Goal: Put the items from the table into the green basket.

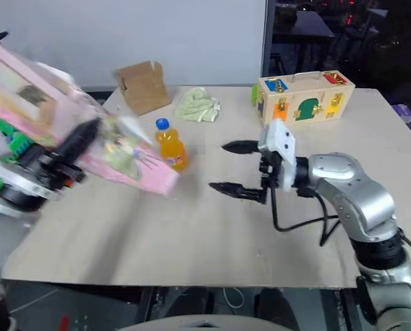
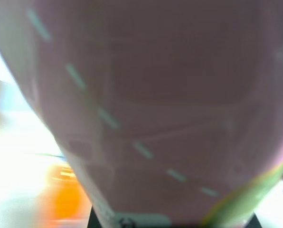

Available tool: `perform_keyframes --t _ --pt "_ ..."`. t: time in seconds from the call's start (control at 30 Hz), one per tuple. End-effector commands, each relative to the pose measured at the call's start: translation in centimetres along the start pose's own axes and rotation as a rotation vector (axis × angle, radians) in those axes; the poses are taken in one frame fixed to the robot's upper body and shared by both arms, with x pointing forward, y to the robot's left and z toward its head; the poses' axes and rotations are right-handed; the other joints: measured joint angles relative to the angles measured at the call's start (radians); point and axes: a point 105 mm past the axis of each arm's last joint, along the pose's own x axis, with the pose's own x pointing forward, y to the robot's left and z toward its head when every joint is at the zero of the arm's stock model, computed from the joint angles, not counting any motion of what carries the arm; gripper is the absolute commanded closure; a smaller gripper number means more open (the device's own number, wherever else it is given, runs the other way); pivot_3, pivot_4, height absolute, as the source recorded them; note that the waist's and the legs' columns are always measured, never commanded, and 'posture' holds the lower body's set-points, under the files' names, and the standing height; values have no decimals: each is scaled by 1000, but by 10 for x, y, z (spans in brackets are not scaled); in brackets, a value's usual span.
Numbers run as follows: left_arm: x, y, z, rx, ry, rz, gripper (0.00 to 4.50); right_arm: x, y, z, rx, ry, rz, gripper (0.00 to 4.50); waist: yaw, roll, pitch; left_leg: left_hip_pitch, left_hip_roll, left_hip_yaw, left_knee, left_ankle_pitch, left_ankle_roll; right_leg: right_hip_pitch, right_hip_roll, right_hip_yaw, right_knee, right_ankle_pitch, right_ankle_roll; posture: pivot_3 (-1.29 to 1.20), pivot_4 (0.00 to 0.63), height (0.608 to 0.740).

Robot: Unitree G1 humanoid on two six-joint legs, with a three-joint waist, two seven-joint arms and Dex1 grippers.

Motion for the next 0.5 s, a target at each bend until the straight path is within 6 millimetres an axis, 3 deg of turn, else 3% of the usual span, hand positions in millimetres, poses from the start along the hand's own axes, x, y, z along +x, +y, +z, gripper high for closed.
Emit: perform_keyframes --t 0.03,0.3,0.5 --pt "-9 63 56 256 -140 281 4060 10 -5 27 -74 -109 2 45 27 -2 -1 0 0 0 0 0 0 0 0 0 0 0 0 244 0 740" --pt "5 162 77 642 42 520 4060 25 -2 43 -101 -179 9 45 72 -7 -2 -2 0 -2 -9 0 -1 -4 -1 -4 -5 0 0 175 0 740" --pt "18 205 66 727 125 584 4060 25 2 46 -116 -197 4 45 57 -10 -4 -3 0 -1 -9 2 -4 -4 -2 -5 -5 0 0 85 0 740"
